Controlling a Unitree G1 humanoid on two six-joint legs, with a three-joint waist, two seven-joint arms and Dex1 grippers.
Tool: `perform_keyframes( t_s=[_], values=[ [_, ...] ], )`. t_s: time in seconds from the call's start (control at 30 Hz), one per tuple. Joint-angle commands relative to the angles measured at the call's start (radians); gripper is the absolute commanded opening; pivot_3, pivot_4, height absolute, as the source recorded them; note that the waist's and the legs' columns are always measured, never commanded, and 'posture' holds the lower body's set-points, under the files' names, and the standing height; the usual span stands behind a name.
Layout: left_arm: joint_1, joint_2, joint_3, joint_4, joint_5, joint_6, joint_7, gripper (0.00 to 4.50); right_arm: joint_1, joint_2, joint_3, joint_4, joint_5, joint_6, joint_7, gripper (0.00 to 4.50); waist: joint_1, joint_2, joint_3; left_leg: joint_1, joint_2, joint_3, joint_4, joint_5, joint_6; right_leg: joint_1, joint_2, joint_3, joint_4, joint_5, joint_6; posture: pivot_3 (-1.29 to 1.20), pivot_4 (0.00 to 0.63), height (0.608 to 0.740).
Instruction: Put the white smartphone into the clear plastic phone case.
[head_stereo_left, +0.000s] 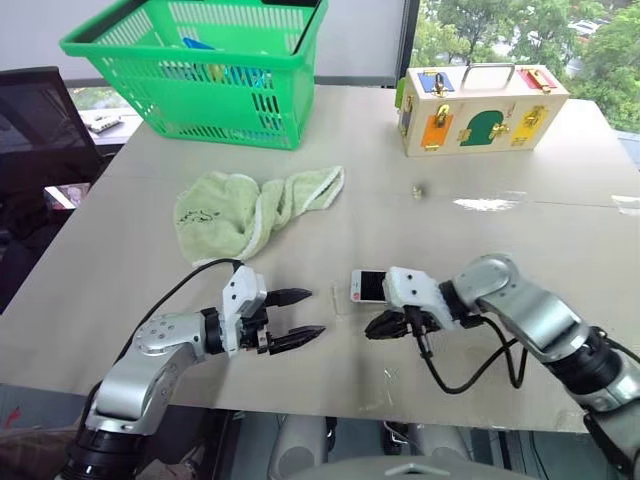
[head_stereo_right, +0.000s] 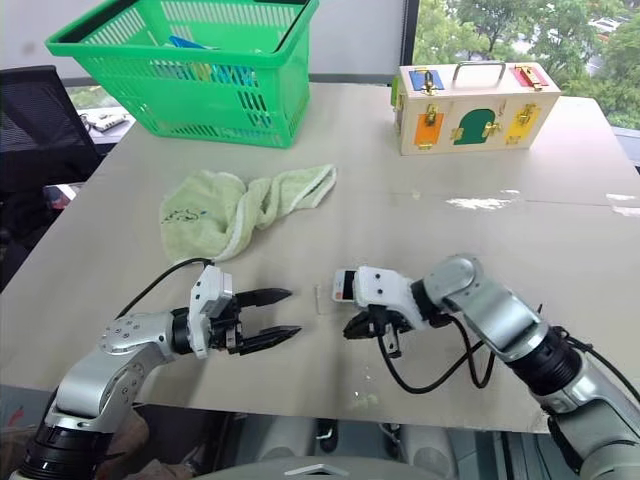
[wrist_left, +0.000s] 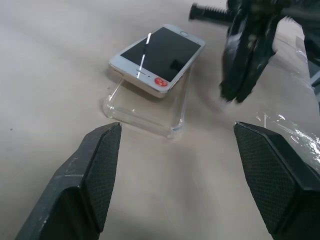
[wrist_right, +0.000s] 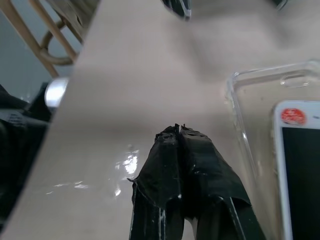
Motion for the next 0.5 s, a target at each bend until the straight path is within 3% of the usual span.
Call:
perform_keyframes(
  t_s=[0.03, 0.23, 0.5],
  values=[
    [0.012, 0.021, 0.032, -0.021, -0.002, -0.01, 0.005, 3.69, -0.02, 0.032, 0.012, 0.043, -0.048, -0.072, -0.034, 0.0, 0.0, 0.0, 0.0, 0.0, 0.0, 0.0, 0.0, 0.001, 0.001, 0.0, 0.0, 0.0, 0.0, 0.0, 0.0, 0.0, 0.15, 0.74],
    [0.029, 0.034, 0.059, -0.031, -0.011, -0.007, 0.021, 3.69, -0.033, 0.132, 0.0, 0.117, -0.119, -0.098, -0.147, 0.0, -0.004, 0.0, 0.0, 0.0, 0.001, 0.001, 0.0, 0.002, 0.003, 0.0, 0.001, 0.001, 0.0, 0.0, 0.0, 0.0, 0.15, 0.74],
    [0.026, 0.032, 0.079, -0.031, -0.019, -0.001, 0.033, 3.69, -0.076, 0.168, -0.025, 0.13, -0.172, -0.067, -0.223, 0.0, 0.0, 0.0, 0.0, 0.001, 0.0, 0.001, 0.0, 0.0, -0.001, -0.001, -0.001, 0.001, 0.002, 0.0, 0.0, 0.0, 0.15, 0.74]
  ],
)
